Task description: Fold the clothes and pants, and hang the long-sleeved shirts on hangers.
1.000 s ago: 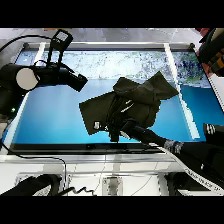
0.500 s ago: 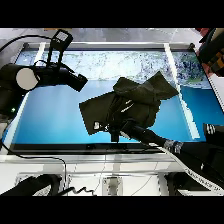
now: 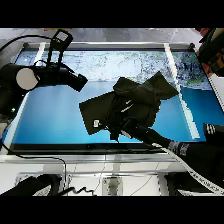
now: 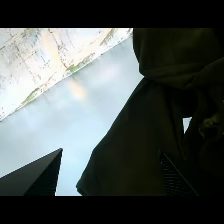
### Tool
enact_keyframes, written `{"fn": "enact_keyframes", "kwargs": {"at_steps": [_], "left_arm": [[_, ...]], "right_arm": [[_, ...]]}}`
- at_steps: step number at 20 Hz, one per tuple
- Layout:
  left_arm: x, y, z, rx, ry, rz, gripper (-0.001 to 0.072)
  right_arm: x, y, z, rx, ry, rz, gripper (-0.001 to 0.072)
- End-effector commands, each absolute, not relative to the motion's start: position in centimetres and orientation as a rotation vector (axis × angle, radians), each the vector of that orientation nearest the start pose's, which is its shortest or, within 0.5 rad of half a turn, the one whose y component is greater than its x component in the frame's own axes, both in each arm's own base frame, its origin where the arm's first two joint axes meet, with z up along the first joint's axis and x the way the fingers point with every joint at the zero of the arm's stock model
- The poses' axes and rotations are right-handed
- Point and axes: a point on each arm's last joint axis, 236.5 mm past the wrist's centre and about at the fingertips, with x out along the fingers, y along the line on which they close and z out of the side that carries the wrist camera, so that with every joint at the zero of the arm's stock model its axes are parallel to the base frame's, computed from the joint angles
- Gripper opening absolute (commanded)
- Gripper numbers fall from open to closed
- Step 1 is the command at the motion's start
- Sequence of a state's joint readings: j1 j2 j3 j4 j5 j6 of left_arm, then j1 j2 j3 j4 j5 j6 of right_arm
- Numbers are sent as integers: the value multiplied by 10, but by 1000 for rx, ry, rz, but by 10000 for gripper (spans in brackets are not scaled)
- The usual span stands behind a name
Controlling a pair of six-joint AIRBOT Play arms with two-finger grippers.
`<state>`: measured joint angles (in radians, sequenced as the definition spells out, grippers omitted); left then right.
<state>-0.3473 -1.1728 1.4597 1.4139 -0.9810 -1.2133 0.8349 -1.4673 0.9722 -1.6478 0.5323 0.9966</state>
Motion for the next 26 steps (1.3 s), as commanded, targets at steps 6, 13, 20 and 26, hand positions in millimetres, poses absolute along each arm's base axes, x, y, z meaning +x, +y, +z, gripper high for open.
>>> {"fn": "enact_keyframes", "kwargs": {"at_steps": [6, 13, 20, 26], "left_arm": [[419, -184, 203, 330, 625, -549, 695], [421, -180, 202, 346, 627, -534, 693], [424, -177, 153, 353, 781, -536, 487], [385, -132, 50, 335, 1122, -502, 437]], "right_arm": [[344, 340, -32, -864, 662, 931, 30], [421, 250, 28, -465, 806, 566, 29], [443, 155, 111, -307, 710, 356, 30], [443, 105, 123, -268, 732, 256, 30]]}}
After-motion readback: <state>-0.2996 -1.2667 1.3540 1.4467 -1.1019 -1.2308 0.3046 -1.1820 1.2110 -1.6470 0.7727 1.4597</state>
